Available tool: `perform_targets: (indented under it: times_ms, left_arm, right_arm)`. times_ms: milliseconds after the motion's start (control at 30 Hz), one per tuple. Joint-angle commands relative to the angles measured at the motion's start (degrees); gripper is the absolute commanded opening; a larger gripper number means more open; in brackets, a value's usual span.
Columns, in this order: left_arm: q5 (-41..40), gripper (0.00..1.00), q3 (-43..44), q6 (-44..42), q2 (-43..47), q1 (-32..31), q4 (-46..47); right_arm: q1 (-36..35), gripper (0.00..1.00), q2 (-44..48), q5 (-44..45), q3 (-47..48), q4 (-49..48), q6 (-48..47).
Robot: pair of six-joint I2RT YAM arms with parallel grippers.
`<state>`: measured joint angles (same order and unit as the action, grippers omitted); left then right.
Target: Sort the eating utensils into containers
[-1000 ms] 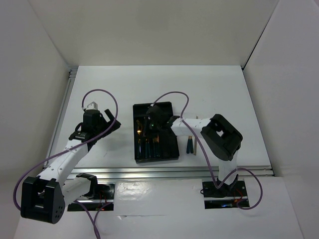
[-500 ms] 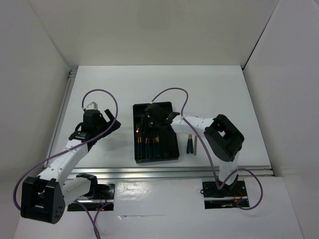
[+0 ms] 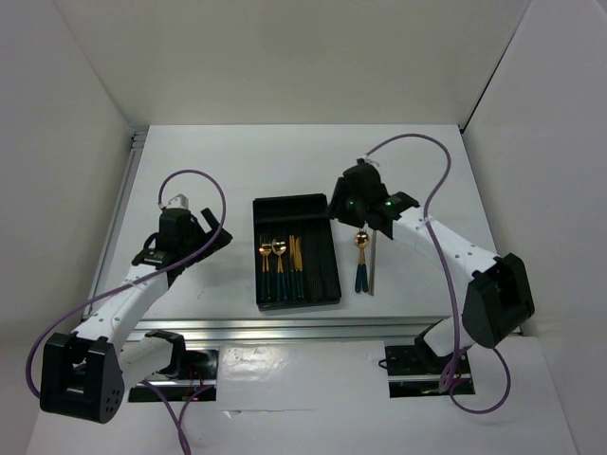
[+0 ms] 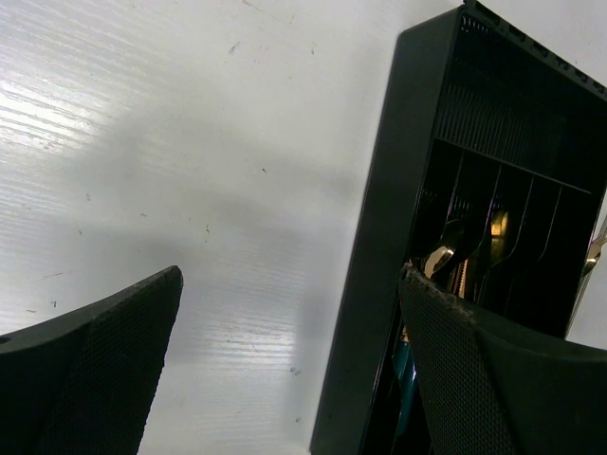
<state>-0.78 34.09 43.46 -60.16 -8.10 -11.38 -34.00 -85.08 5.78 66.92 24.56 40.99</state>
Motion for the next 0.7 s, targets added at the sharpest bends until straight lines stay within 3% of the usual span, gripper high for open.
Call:
perform_targets:
  times_ms: [0, 267, 667]
  left_arm:
    - [1.04, 1.0, -0.42, -1.01, -0.4, 0.28, 2.15]
    - [1.04, 1.0, 1.16, -1.54, -1.54, 0.28, 1.97]
    - [-0.1, 1.0, 1.69, -1.54, -2.76, 0.28, 0.92]
  right_arm:
    - [3.58, 0.56, 3.33, 4.68, -5.9, 9.1, -1.18]
    - [10.0, 0.36, 3.87, -2.61, -15.41, 4.8, -2.23]
    - [10.53, 0.35, -0.88, -6.75, -20.86, 0.05, -3.38]
